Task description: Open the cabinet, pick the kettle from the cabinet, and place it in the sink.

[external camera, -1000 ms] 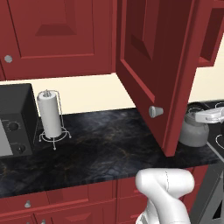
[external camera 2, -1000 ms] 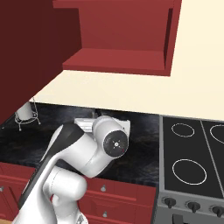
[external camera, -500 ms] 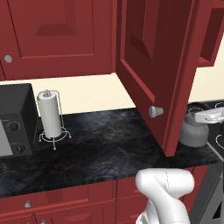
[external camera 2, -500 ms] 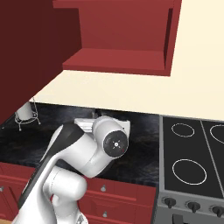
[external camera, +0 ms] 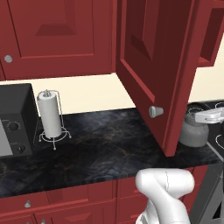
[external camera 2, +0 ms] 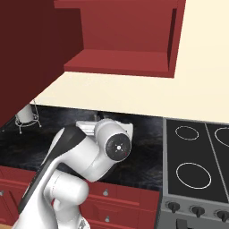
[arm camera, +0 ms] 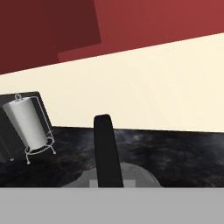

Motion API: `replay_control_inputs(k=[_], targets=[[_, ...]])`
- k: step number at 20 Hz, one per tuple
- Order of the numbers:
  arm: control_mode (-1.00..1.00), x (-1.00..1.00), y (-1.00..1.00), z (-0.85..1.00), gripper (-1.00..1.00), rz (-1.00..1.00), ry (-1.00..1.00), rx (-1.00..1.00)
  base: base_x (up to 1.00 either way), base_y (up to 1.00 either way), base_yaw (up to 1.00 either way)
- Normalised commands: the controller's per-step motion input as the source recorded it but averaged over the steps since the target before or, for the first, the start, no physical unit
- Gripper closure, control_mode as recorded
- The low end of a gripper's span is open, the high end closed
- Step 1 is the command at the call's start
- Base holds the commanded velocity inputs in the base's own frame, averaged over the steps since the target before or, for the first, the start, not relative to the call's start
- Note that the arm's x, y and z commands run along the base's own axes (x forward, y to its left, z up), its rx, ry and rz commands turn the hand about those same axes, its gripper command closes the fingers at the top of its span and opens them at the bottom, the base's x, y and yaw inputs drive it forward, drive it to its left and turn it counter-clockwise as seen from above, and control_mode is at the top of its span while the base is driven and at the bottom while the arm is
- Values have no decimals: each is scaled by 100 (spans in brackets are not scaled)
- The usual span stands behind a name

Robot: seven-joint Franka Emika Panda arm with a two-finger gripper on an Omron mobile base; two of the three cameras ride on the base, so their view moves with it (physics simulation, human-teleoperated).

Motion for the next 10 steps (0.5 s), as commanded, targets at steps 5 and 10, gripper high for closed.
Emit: replay_control_inputs(k=[5,10], targets=[[100,0,0,0,100,0,0,0,-39,-4,0],[100,0,0,0,100,0,0,0,-56,-6,0]])
